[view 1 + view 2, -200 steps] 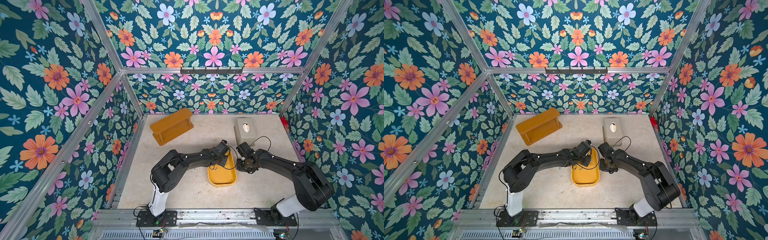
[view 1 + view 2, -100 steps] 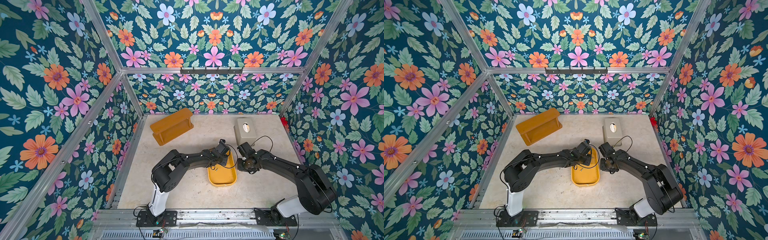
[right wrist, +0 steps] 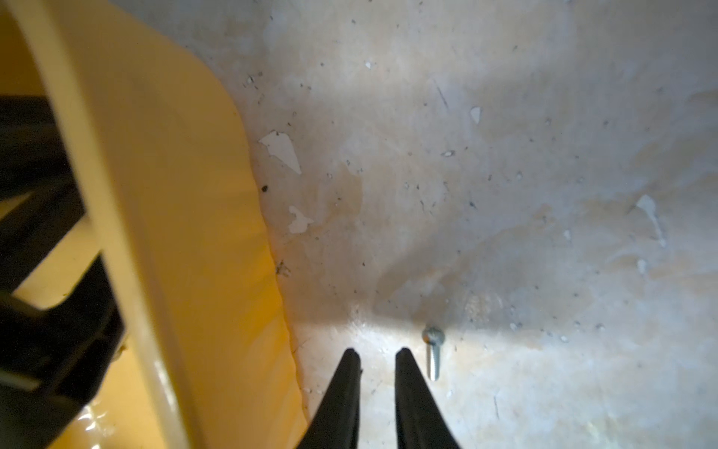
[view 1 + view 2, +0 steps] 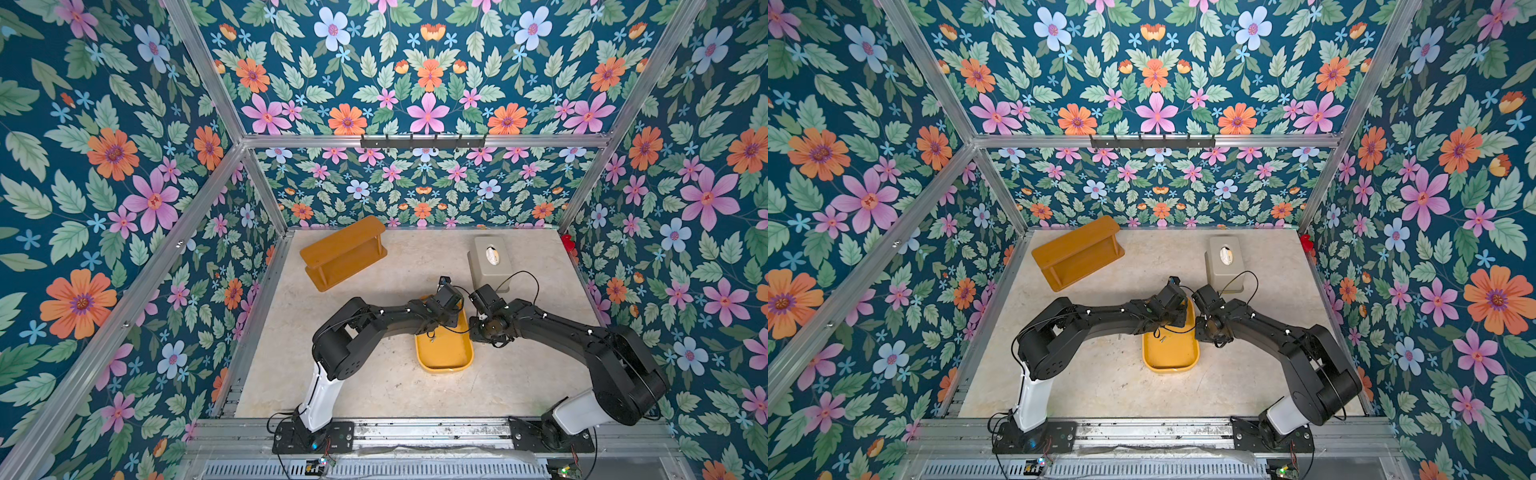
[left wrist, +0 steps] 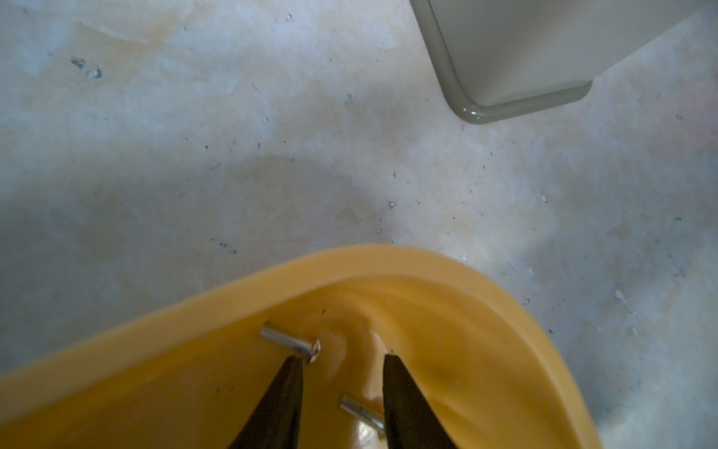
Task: Take out the screws from the storage box
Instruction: Pick up the screw from the storage box.
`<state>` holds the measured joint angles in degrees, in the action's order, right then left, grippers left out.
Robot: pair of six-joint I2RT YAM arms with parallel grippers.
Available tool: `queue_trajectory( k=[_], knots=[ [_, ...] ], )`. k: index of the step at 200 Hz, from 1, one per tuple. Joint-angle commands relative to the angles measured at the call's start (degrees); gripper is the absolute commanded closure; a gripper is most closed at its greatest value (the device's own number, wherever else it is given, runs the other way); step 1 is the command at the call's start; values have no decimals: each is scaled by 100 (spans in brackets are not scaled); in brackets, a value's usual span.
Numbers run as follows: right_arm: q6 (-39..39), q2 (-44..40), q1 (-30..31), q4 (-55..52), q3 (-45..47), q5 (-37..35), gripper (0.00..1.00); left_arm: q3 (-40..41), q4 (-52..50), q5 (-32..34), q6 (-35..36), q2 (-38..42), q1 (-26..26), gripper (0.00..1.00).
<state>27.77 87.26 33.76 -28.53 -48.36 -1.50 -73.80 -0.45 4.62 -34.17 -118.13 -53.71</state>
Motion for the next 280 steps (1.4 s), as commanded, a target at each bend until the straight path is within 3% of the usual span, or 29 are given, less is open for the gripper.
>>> queue_trajectory(
  k=[1,61,146,211,239,280],
  knots=[
    [19,-90,25,18,26,-45,78,-186,-380,-88,19,-145,-16,64],
    [18,-139,26,-18,37,-61,78,-462,-1475,-208,346,-156,-65,69],
    [31,-87,26,-9,7,-87,78,-393,-1695,-416,516,-140,-69,74],
    [5,-182,26,-133,-45,-175,76,-187,-2044,-418,587,-75,-78,63],
    [0,-182,26,-158,-70,-184,76,-236,-2160,-454,640,-71,-91,67],
    [2,-211,26,-164,-77,-202,76,-268,-2132,-767,658,-181,-104,80]
  ],
)
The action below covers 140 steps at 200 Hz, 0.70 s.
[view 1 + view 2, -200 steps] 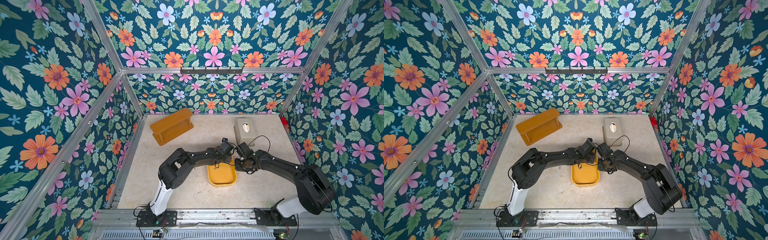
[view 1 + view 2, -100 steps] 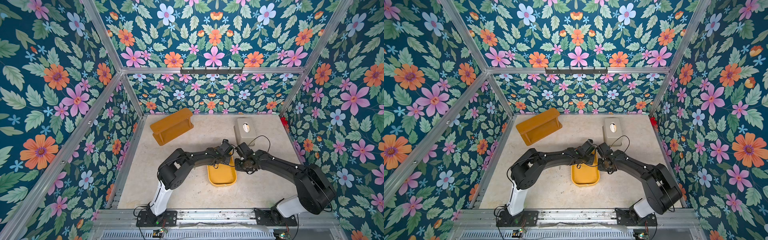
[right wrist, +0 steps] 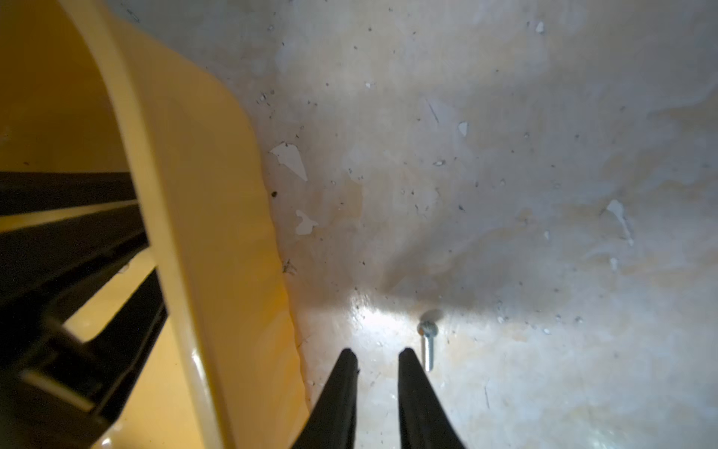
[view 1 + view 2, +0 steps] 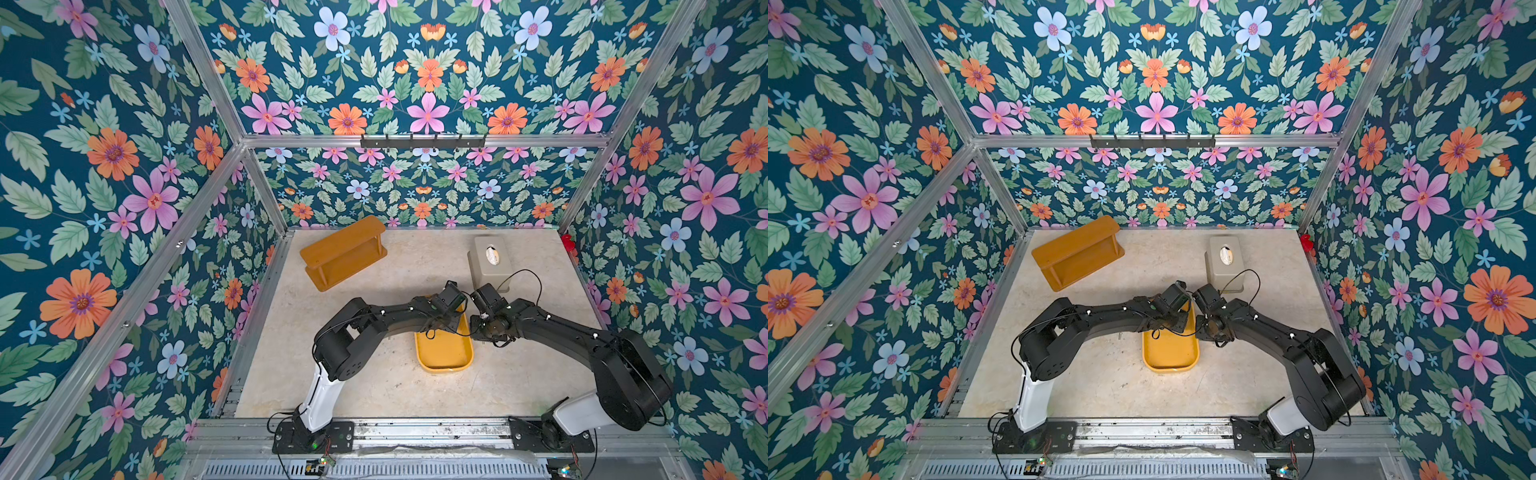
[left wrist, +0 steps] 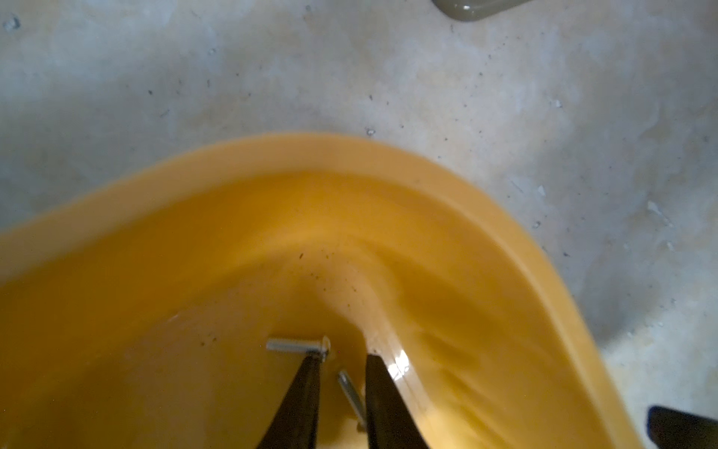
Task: Take out the screws from the storage box
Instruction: Pick up the screw from the storage box.
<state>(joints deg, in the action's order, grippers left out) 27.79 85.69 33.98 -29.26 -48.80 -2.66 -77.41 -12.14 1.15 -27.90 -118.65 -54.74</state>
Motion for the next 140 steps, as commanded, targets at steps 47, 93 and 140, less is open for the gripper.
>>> queue_trajectory(
  k=[47,93,140],
  knots=[
    [-10,-179,4,-177,-19,-113,75,243,-1174,-378,90,-20,-10,75],
    [-6,-223,12,-186,-38,-112,75,200,-1352,-313,212,-112,-10,79],
    [7,-360,8,-234,-50,-104,75,282,-1520,-518,441,-334,-10,100]
  ],
)
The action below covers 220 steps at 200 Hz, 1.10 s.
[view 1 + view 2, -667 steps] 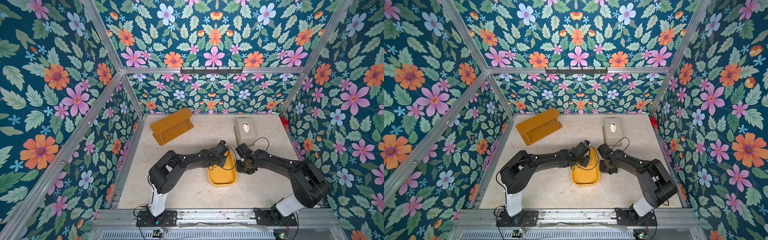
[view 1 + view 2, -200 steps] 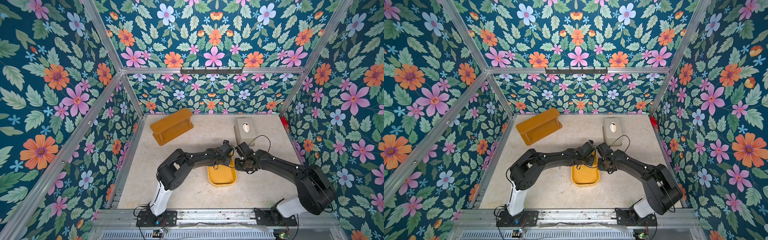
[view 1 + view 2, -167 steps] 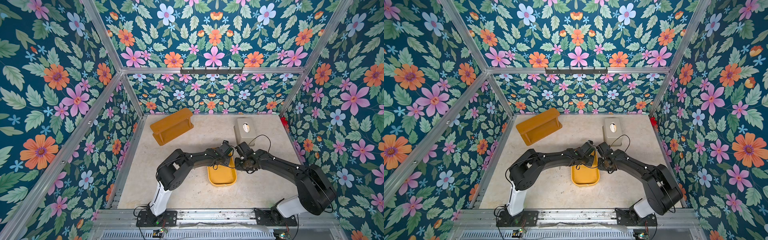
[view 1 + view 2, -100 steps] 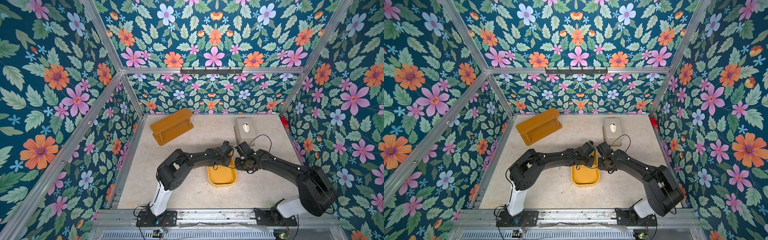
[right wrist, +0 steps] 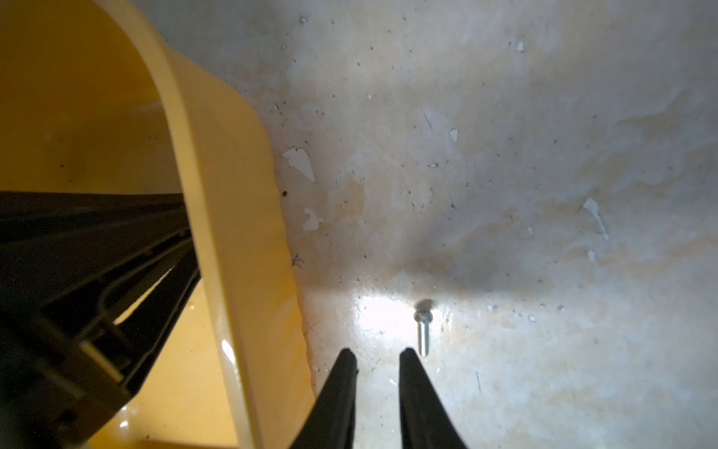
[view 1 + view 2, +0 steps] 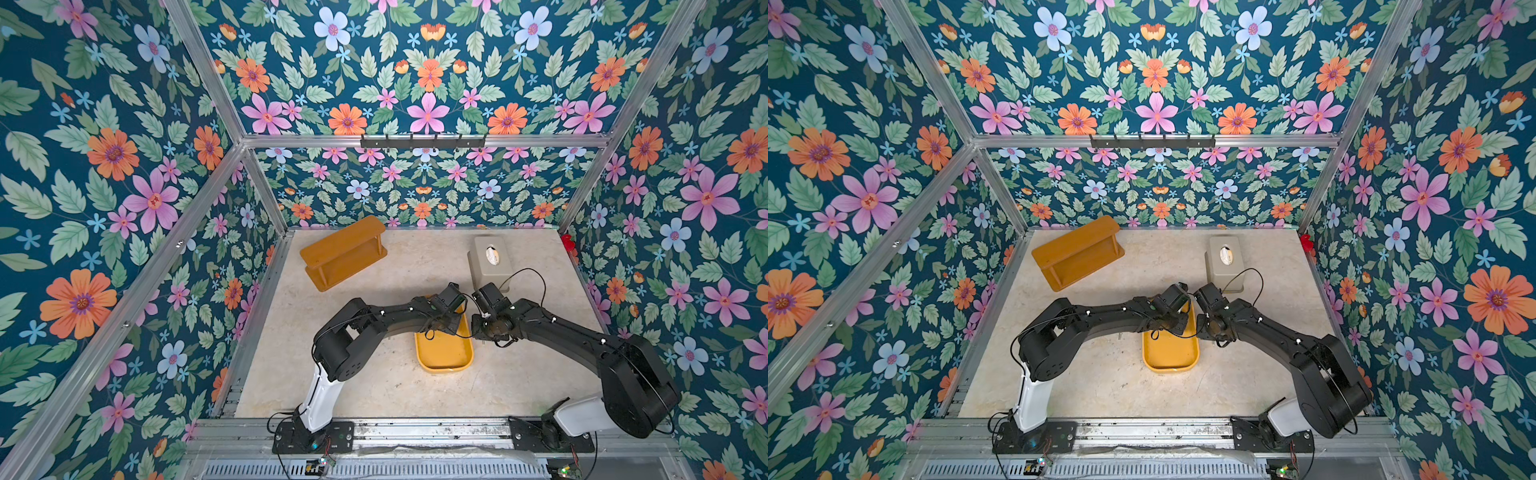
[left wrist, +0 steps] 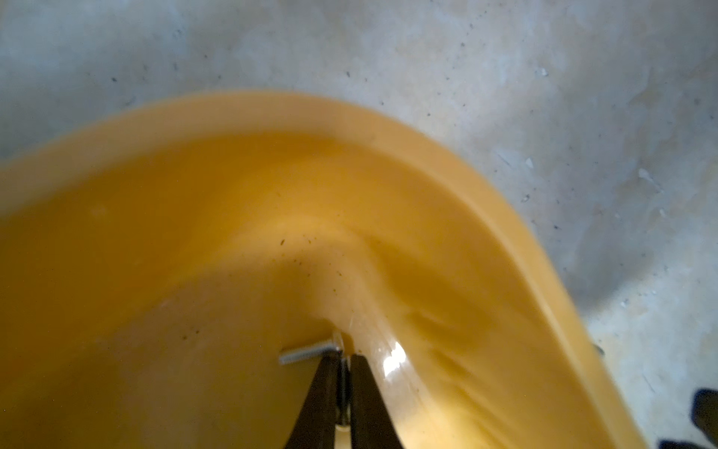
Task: Take out the screws from the storage box
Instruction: Pick up the screw from the storage box.
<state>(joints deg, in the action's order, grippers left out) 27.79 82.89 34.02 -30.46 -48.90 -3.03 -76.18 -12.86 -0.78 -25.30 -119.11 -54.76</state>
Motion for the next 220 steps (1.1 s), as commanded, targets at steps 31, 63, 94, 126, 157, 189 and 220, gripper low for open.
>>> queue_trajectory(
  k=[31,63,94,126,157,189,220],
  knots=[
    [42,-261,17,-108,-38,-67,75,336,-1124,-274,98,90,1,100],
    [42,-508,57,56,-19,10,75,273,-811,-152,-10,499,17,100],
    [-49,-720,113,216,-1,90,76,339,-389,-129,-36,928,43,100],
    [-65,-809,108,273,8,140,76,404,-348,-129,-76,1272,87,100],
    [-85,-813,114,418,117,185,76,628,-217,-98,-142,1780,257,100],
    [-165,-808,122,620,153,364,76,659,-533,81,-39,2256,396,100],
    [-984,-882,352,1194,215,1126,77,1204,-763,251,-62,3057,802,100]
  ],
)
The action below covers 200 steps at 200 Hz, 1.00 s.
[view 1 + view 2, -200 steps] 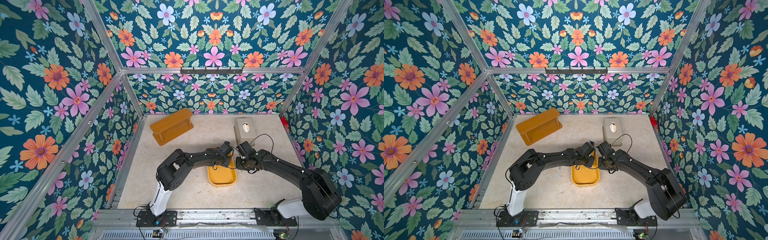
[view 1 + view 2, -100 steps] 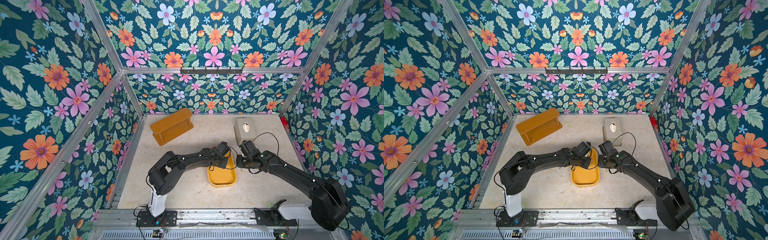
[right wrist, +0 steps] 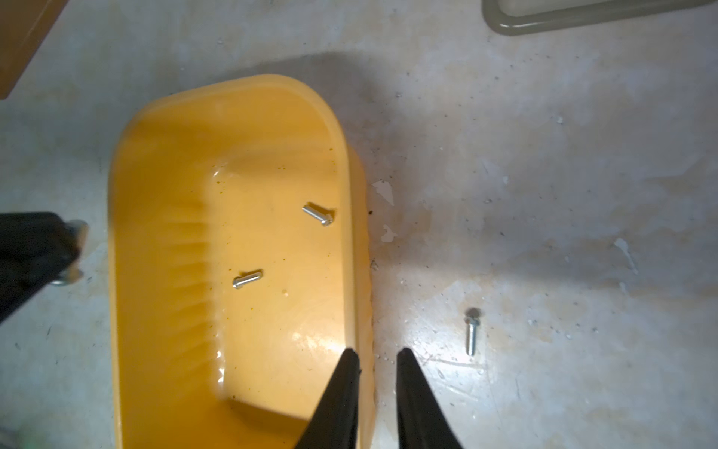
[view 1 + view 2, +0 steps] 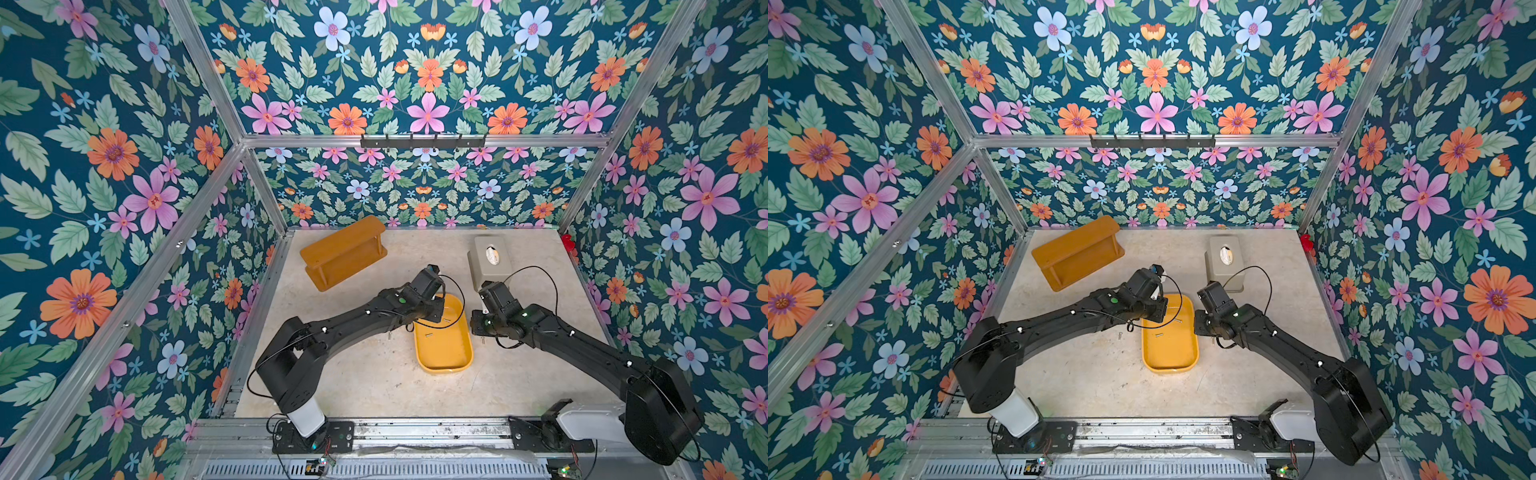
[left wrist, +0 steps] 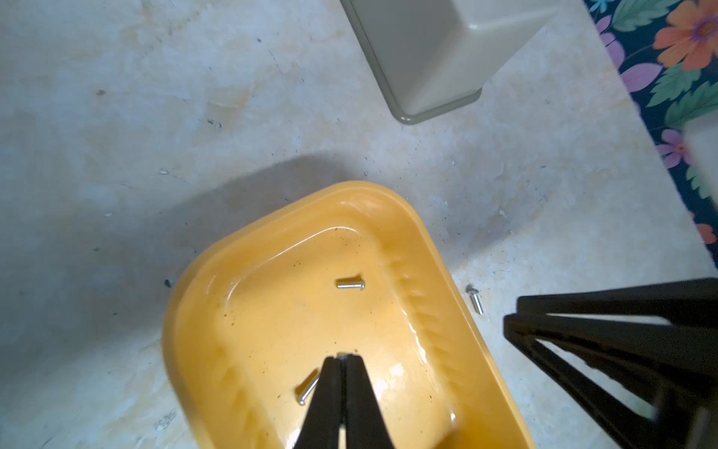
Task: Take out the screws from the storage box
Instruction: Pick up the screw from the storage box, then place the screw at the center of the board.
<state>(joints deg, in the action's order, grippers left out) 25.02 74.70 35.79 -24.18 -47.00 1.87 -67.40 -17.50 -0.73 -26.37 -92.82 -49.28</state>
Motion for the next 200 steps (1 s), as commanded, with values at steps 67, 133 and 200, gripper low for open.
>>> queue_trajectory(
  k=[67,133,200],
  knots=[
    [-3245,1005,750,678,-319,1567,74,1902,82,416,-299,1160,757,100],
    [-5174,2146,580,249,-1107,1841,69,2863,906,636,-595,1149,809,100],
    [-6525,2977,565,-407,-1852,2239,67,3178,1033,716,-641,1120,810,100]
  ],
)
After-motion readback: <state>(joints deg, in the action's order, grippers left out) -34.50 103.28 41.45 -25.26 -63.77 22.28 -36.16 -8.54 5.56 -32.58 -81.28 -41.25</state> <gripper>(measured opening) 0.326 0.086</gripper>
